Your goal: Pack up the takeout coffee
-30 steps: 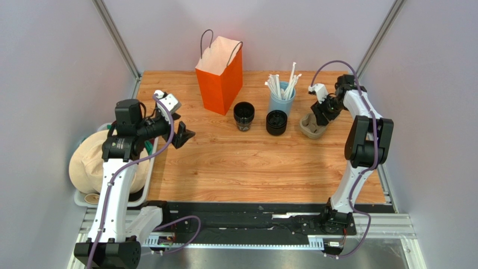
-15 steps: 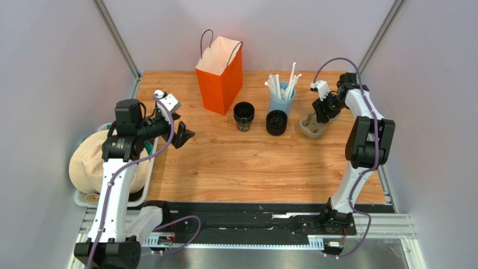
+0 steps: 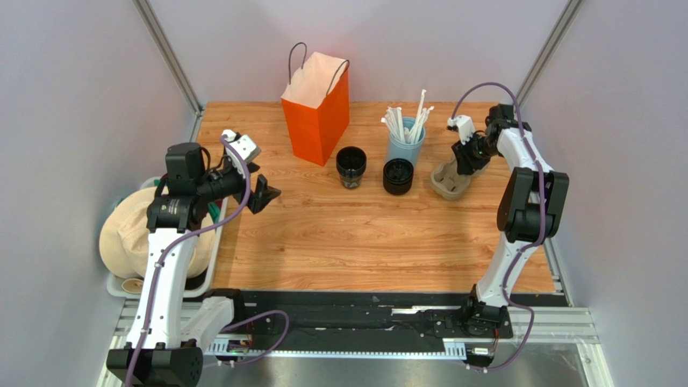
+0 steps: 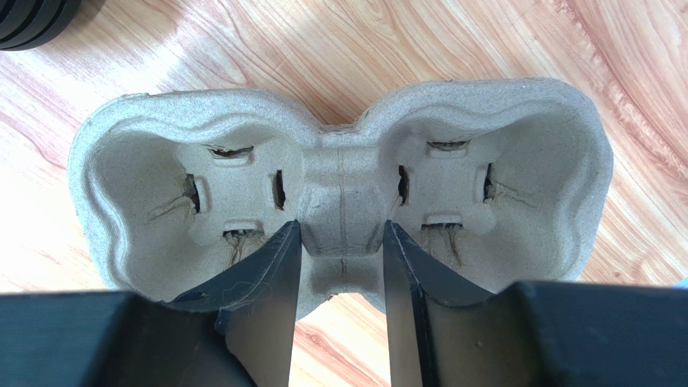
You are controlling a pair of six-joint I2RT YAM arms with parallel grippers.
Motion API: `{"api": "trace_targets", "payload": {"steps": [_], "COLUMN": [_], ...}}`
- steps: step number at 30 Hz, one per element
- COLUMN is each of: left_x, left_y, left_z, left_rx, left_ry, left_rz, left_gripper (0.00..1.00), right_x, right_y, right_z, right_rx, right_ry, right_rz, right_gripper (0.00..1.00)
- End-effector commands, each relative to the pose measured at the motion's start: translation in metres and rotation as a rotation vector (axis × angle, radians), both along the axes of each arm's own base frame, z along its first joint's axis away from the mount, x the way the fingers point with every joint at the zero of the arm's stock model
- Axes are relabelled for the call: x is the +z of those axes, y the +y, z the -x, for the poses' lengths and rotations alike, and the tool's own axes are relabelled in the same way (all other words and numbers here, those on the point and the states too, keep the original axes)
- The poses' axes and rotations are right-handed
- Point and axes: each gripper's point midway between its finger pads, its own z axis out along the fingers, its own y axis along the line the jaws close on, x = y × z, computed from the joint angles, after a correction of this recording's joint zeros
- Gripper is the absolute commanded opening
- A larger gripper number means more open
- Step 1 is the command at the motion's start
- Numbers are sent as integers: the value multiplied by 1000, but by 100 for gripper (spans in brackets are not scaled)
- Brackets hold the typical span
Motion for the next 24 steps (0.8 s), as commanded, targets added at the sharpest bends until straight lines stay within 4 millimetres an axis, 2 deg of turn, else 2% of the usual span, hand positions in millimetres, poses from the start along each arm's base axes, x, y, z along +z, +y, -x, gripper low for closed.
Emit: {"api": "trace_targets", "payload": {"steps": [1,6,12,17,24], "left_x": [6,6,7,8,9], "left_y": [-2,-2,-2,-2,-3], "left_z": [-1,-1,0,0,2], "left_rx": [-20,-21,-23,-23,-27], "left_ry": [-37,-36,-42,-44,-49], "left_rz": [-4,-3,-3,-4,-1], "left_gripper": [97,97,97,97,97], "right_x": [52,74,90,79,47], "right_y": [-1,1,1,3,0], "right_z": [-16,-17,-15,-15,-11], "right_rx": [-3,-1,-2,-8,-18], "right_ry": [-143,-188,-212,-182,-107], "right_rz": [-1,-4,-3,-17,-8], "right_gripper": [31,31,31,34,37]}}
